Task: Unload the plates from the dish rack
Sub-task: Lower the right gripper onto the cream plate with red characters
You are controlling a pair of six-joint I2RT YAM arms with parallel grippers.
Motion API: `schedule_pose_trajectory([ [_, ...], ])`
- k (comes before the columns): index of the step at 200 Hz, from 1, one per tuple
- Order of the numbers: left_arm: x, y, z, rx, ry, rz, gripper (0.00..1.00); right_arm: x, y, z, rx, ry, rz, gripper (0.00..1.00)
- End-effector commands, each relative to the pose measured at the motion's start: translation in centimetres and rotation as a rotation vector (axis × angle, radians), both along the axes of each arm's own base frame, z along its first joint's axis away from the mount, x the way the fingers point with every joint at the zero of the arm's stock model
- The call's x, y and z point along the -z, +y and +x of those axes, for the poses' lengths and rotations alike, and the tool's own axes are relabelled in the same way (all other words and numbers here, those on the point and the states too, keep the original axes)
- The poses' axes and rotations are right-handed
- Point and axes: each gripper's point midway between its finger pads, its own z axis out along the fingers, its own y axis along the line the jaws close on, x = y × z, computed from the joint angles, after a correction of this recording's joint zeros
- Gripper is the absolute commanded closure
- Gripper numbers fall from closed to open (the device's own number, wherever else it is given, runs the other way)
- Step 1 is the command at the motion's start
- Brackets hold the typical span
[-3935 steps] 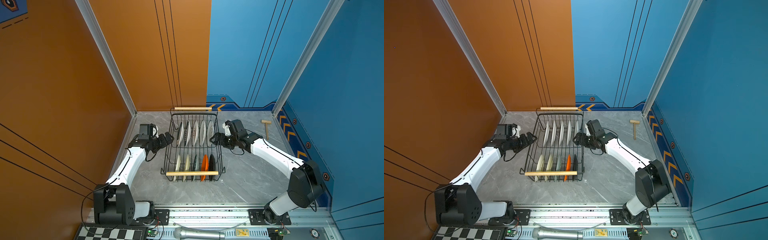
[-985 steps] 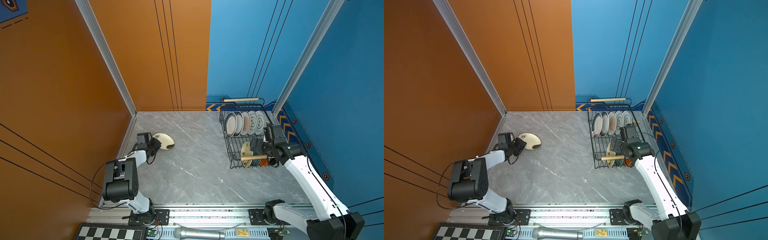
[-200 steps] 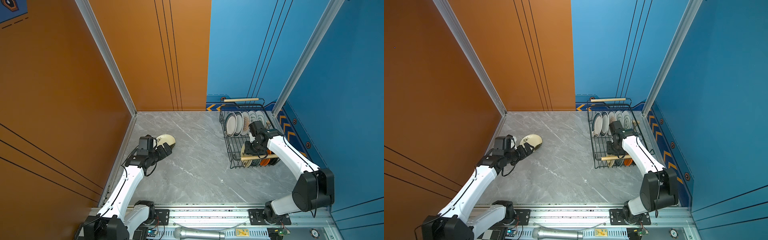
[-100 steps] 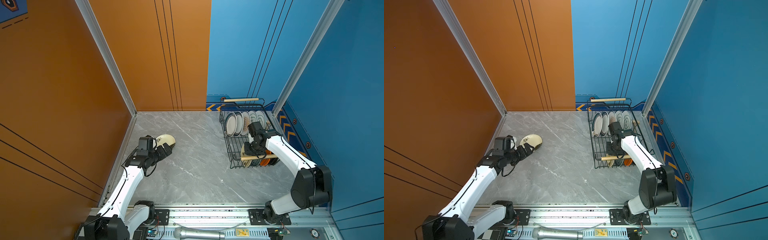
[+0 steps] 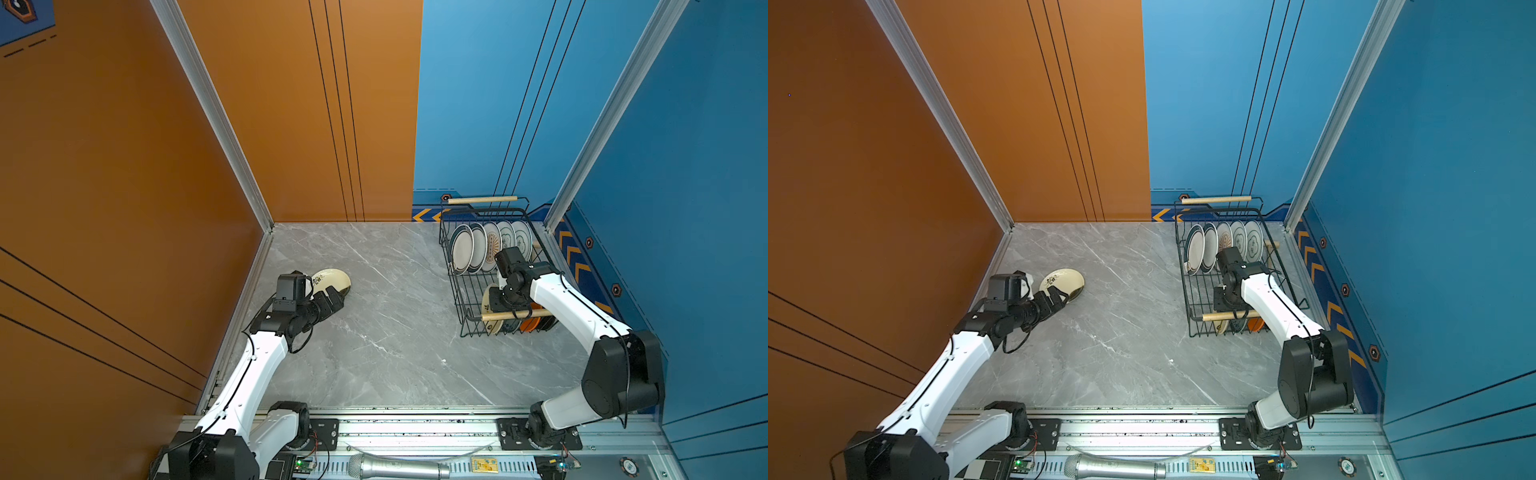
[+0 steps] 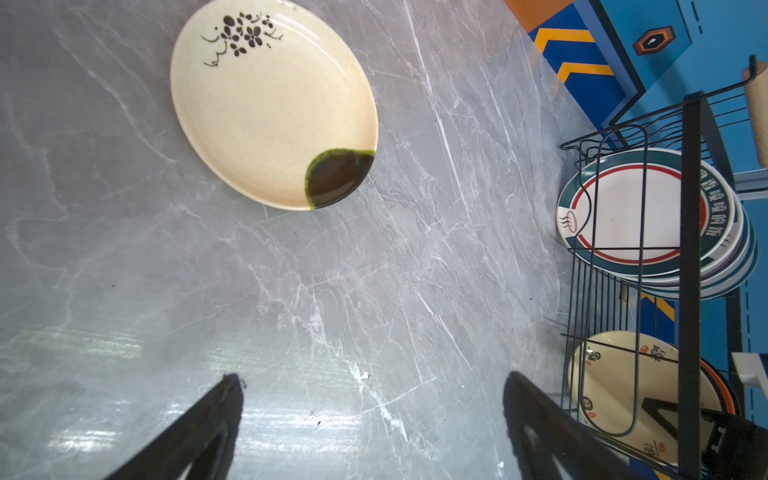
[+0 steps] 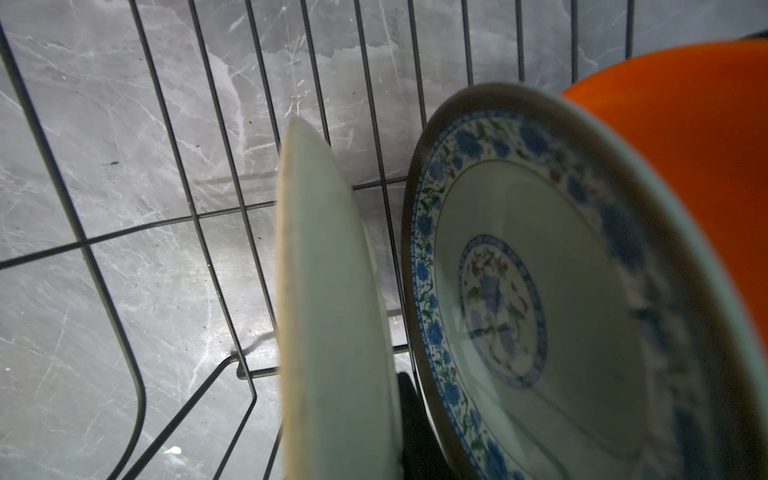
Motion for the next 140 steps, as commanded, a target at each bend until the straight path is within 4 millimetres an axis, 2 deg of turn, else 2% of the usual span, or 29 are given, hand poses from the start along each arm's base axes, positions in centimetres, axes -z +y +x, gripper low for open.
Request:
schedule_pose_trajectory([
  [1,0.4,0.1,-0.4,0.006,0.0,0.003,0.02,-0.7,-0.2,-0.2,0.008,-0.033,-0.013,0.85],
  [72,1.0,0.0,-0.3,0.014,0.018,0.008,0.02,-1.6,-0.4,-0.2,0.013,-0.073,-0.025,0.91],
  [140,1.6,0.5,-0.2,-0.01,0.032,0.049,0.02,-5.4,-0.9,1.0,0.014,-0.166,-0.078,0.94],
])
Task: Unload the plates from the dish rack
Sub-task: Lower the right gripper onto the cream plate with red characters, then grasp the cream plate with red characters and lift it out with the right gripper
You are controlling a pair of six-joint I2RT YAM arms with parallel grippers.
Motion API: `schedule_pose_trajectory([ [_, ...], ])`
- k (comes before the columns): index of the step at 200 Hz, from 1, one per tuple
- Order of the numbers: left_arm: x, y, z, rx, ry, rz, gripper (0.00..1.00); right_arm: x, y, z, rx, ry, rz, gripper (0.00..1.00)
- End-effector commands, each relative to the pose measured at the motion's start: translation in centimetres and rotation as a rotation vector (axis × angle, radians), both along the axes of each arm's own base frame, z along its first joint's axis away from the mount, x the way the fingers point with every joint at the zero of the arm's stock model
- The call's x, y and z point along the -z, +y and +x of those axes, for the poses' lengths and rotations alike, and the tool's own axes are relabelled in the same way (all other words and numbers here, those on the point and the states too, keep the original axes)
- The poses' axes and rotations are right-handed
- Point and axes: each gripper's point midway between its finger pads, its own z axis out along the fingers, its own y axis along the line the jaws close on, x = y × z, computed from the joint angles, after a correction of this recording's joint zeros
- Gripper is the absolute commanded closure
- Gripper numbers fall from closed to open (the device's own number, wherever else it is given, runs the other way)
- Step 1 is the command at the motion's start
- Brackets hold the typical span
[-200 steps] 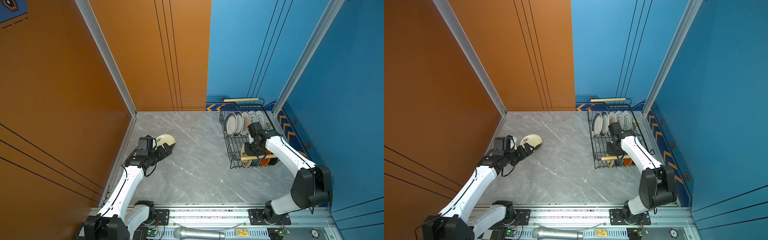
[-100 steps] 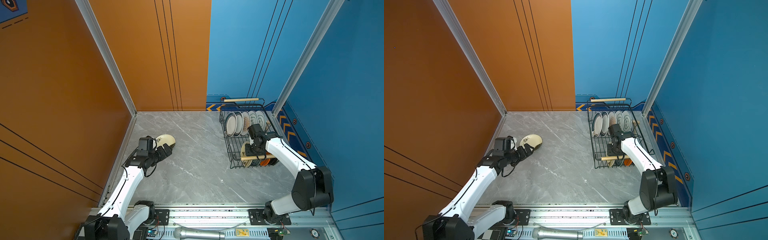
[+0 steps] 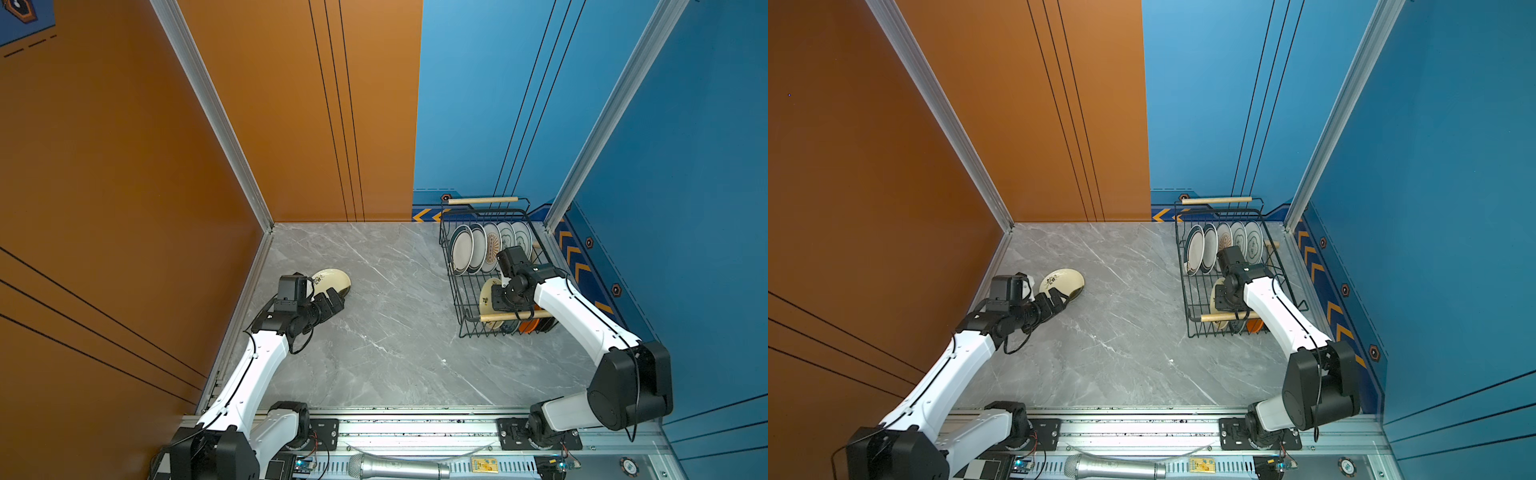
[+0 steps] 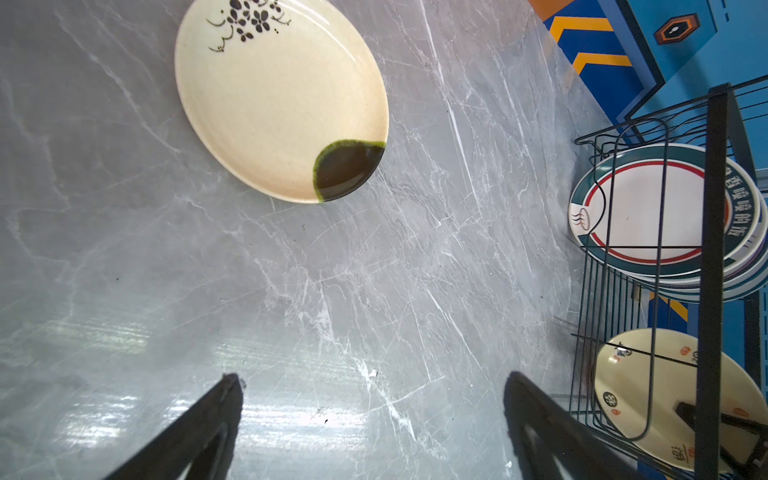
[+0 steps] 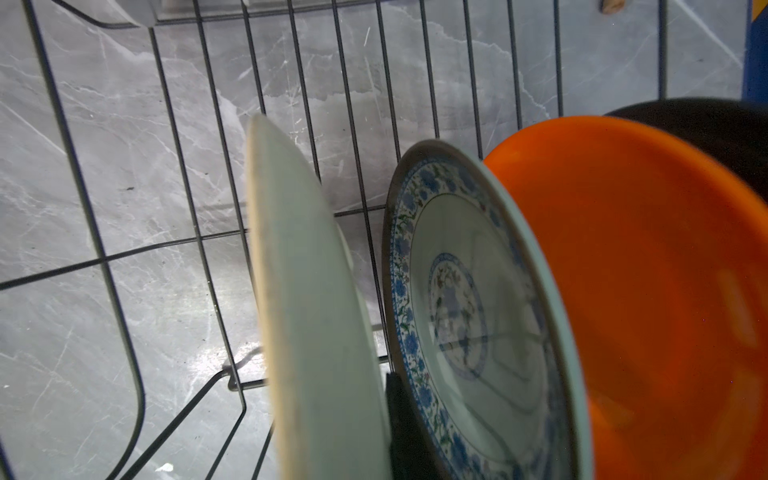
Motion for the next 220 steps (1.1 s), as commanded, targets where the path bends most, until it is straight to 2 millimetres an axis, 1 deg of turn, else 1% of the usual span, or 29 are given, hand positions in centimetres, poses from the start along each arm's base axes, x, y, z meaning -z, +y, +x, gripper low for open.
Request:
schedule_pose_trajectory([
  [1,0.7,0.5,0.0,-0.012,0.008,0.041,0.02,-3.2,-0.5,0.4,0.014,-0.069,-0.037,0.94],
  [28,0.7,0.6,0.1,-0.022,0.009,0.052,0.02,-4.7,-1.0,0.7,0.013,-0.1,-0.088,0.96],
  [41,0.5,0.4,0.2,-0.013,0.0,0.067,0.02,-5.9,-1.4,0.9,0.015,-0.126,-0.138,0.97],
  [50,0.5,0.3,0.2,-0.013,-0.003,0.088,0.02,-7.0,-1.7,1.1,0.012,-0.157,-0.18,0.98],
  [64,0.4,0.0,0.3,-0.004,-0.008,0.102,0.02,-9.1,-2.0,1.6,0.004,-0.224,-0.237,0.98],
  [66,0.4,-0.1,0.4,-0.002,-0.01,0.102,0.02,-9.7,-2.0,1.7,0.006,-0.244,-0.249,0.98],
  [69,0.4,-0.3,0.4,0.006,-0.013,0.104,0.02,-10.0,-2.1,1.8,0.006,-0.254,-0.257,0.98],
  [71,0.3,-0.3,0.4,0.009,-0.015,0.106,0.02,-10.6,-2.1,1.9,0.005,-0.273,-0.268,0.98],
  [83,0.2,-0.9,0.6,0.032,-0.019,0.119,0.02,-12.7,-2.2,2.3,-0.003,-0.348,-0.303,0.98],
  [86,0.2,-1.1,0.6,0.041,-0.019,0.12,0.02,-13.3,-2.0,2.4,-0.01,-0.372,-0.308,0.98],
  [87,0.2,-1.1,0.7,0.042,-0.019,0.121,0.02,-13.8,-1.9,2.5,-0.013,-0.391,-0.311,0.98],
  [95,0.1,-1.5,0.8,0.052,-0.021,0.133,0.02,-15.0,-1.5,2.7,-0.034,-0.448,-0.311,0.98],
  [100,0.0,-1.7,0.8,0.058,-0.023,0.136,0.02,-16.2,-1.1,2.9,-0.048,-0.502,-0.296,0.98],
  [112,-0.4,-2.9,1.0,0.105,-0.036,0.126,0.02,-18.2,-0.5,3.1,-0.061,-0.592,-0.274,1.0],
  [114,-0.5,-3.2,1.0,0.115,-0.039,0.127,0.02,-18.8,-0.4,3.2,-0.06,-0.618,-0.267,1.0],
  [123,-0.9,-4.0,1.1,0.143,-0.05,0.136,0.02,-20.3,-0.2,3.3,-0.056,-0.68,-0.24,1.0],
  [142,-1.6,-5.0,1.3,0.174,-0.076,0.16,0.02,-22.4,0.7,3.7,-0.07,-0.799,-0.166,1.0],
  [154,-2.1,-5.2,1.5,0.177,-0.09,0.175,0.02,-23.6,2.1,3.9,-0.112,-0.89,-0.082,1.0],
  [172,-2.9,-5.2,1.7,0.167,-0.12,0.193,0.02,-25.3,4.4,3.7,-0.181,-1.024,0.075,1.0],
  [201,-4.9,-5.2,2.1,0.135,-0.219,0.162,0.02,-27.3,7.1,3.4,-0.23,-1.199,0.317,1.0],
  [216,-5.9,-5.5,2.3,0.136,-0.276,0.137,0.02,-27.4,8.0,4.1,-0.218,-1.211,0.443,1.0],
  [220,-6.0,-5.6,2.3,0.14,-0.285,0.134,0.02,-27.4,8.3,4.5,-0.209,-1.202,0.499,1.0],
])
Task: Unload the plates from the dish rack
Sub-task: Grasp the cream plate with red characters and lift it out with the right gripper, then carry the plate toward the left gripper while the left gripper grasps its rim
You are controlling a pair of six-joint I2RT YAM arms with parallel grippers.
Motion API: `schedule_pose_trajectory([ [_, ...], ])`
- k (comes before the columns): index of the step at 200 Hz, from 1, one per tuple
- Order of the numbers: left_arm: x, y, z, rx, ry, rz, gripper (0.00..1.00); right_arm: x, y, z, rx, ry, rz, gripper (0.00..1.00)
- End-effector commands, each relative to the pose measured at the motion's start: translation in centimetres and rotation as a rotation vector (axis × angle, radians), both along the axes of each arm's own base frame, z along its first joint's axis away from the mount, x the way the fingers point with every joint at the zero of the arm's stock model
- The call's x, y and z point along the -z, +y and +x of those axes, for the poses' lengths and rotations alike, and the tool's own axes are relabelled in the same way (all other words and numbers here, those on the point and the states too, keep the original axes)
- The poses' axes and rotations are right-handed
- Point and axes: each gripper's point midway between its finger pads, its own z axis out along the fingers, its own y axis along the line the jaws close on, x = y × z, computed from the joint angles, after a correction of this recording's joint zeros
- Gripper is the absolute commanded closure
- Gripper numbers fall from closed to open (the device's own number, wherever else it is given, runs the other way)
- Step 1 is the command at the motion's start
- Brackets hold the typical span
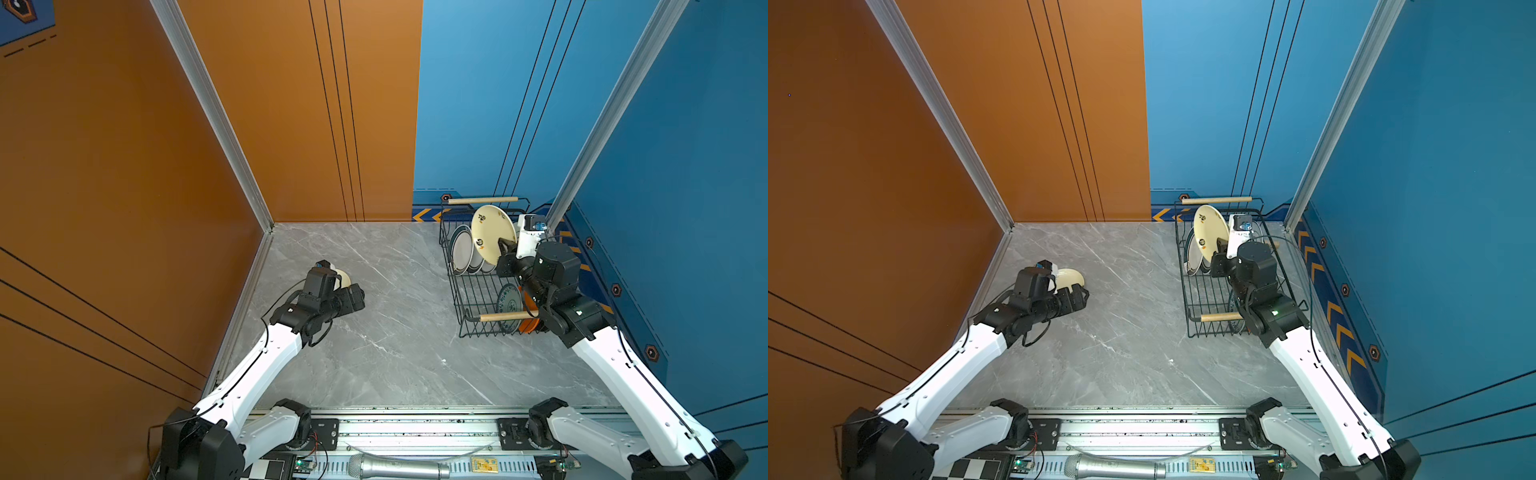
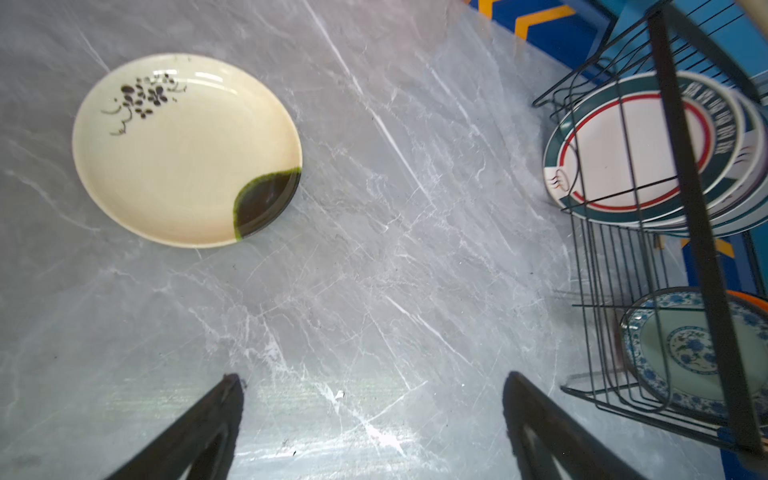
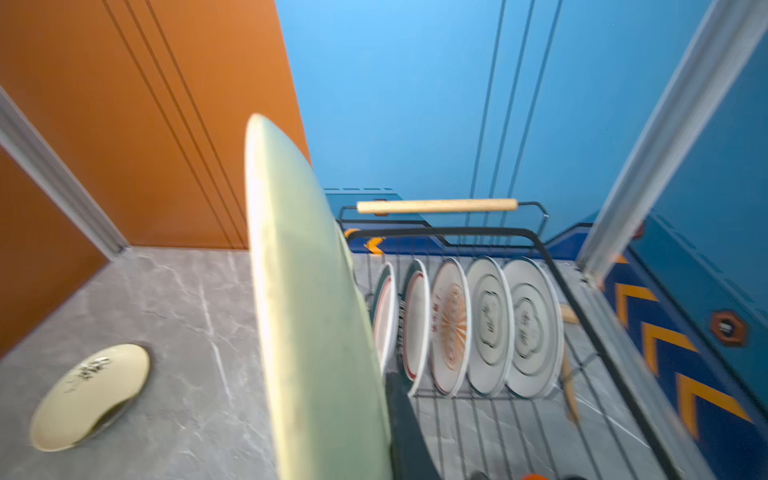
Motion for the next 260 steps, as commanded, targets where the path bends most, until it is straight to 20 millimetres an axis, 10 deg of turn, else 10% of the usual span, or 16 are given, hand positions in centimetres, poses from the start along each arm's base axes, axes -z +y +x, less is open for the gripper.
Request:
schedule_pose_trajectory([
  [1,-2.4,-0.1,0.8,-0.011,-0.122,-0.026,0.02,-4.7,2.9,0.9,-0.159,-0.168,0.278,1.0],
  [85,-5.3,-3.5,3.5,0.096,-0.259,-0.201,0.02,2.3,11.9,6.1,-0.315,0.365,0.782,1.0],
  [143,-5.6,-5.8,4.7,0.173,-0.254,-0.302,0.0,7.9,18.3,5.0,-0.374,0.707,0.859,1.0],
  [260,-5.9,-7.2,6.1,0.226,-0.226,-0.561,0.1,10.9,25.3,3.2,-0.521,0.859,0.935,1.0],
])
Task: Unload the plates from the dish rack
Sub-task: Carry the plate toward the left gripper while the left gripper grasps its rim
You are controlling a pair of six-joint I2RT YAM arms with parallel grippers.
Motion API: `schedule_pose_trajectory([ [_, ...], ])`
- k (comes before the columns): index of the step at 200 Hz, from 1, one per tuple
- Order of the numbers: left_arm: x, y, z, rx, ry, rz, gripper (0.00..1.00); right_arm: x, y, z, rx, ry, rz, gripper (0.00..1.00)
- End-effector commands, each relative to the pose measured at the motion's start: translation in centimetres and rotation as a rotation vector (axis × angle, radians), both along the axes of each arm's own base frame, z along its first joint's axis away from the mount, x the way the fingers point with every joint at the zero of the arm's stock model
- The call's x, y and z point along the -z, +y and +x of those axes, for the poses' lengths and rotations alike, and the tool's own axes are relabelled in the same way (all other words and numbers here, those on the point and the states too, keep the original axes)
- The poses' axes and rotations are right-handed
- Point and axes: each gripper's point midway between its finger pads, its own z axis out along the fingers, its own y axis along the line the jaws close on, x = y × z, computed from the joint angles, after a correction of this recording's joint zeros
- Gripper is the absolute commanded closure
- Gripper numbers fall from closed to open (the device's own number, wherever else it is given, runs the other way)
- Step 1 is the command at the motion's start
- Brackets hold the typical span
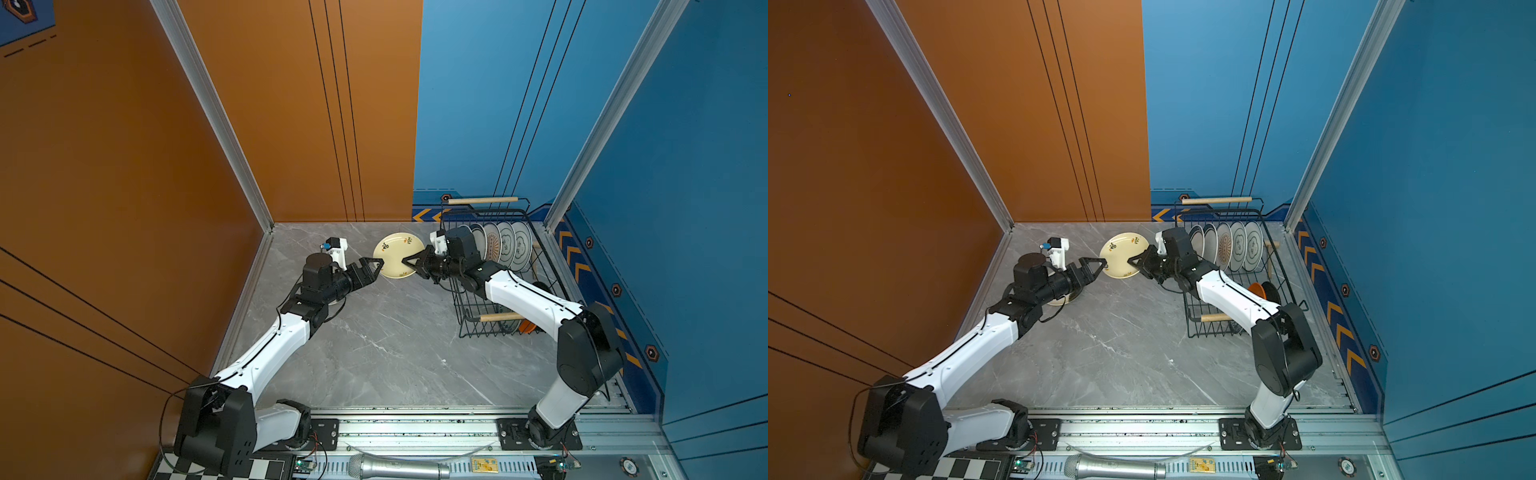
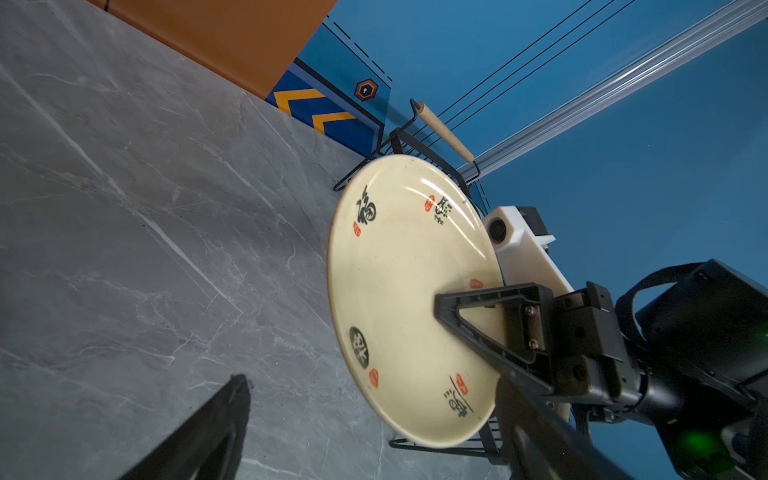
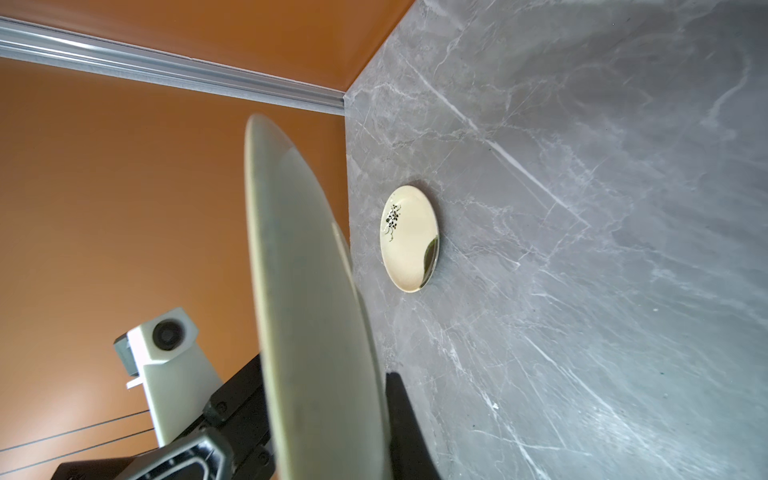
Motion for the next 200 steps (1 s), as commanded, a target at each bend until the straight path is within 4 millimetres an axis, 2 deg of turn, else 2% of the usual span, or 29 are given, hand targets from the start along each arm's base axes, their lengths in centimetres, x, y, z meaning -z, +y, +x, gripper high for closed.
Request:
schedule_pose_trajectory([
  [1,-0.2,-0.6,0.2,0.049,0.012,-0.097,0.1,-2.3,2.3,-0.8,-0.062,-0.013,0.119,1.0],
  [13,-0.2,-0.8,0.3,0.056,0.014,-0.118,0.12,-2.0,2.8,-1.2,-0.074,-0.004,0.123,1.0],
  [17,-0.4,-0.8,0.4,0.057,0.011,-0.122,0.18,-1.9,2.9,-1.3,-0.078,-0.004,0.12,1.0],
  [45,-0.7,-0.8,0.4,0.06,0.007,-0.141,0.33,-1.5,3.7,-1.9,-0.099,-0.005,0.119,1.0],
  [74,0.0,-0.9,0.6,0.066,0.047,-0.164,0.52,-1.2,4.4,-2.1,-0.12,-0.017,0.122,0.99],
  [105,0.9,-1.0,0.6,0.076,0.078,-0.171,0.65,-0.9,5.1,-2.1,-0.139,-0.017,0.127,0.95],
  [135,1.0,-1.2,0.7,0.092,0.094,-0.185,0.77,-1.0,5.6,-1.8,-0.145,-0.021,0.144,0.9],
  [163,1.7,-0.9,1.0,0.084,0.121,-0.193,0.84,-1.1,6.0,-1.6,-0.15,-0.023,0.171,0.77],
  [189,2.8,-0.3,1.4,0.065,0.168,-0.212,0.9,-0.8,6.1,-1.4,-0.155,-0.023,0.162,0.59],
  [200,3.2,0.1,1.4,0.056,0.182,-0.218,0.91,-0.6,6.0,-1.3,-0.154,-0.026,0.147,0.48],
])
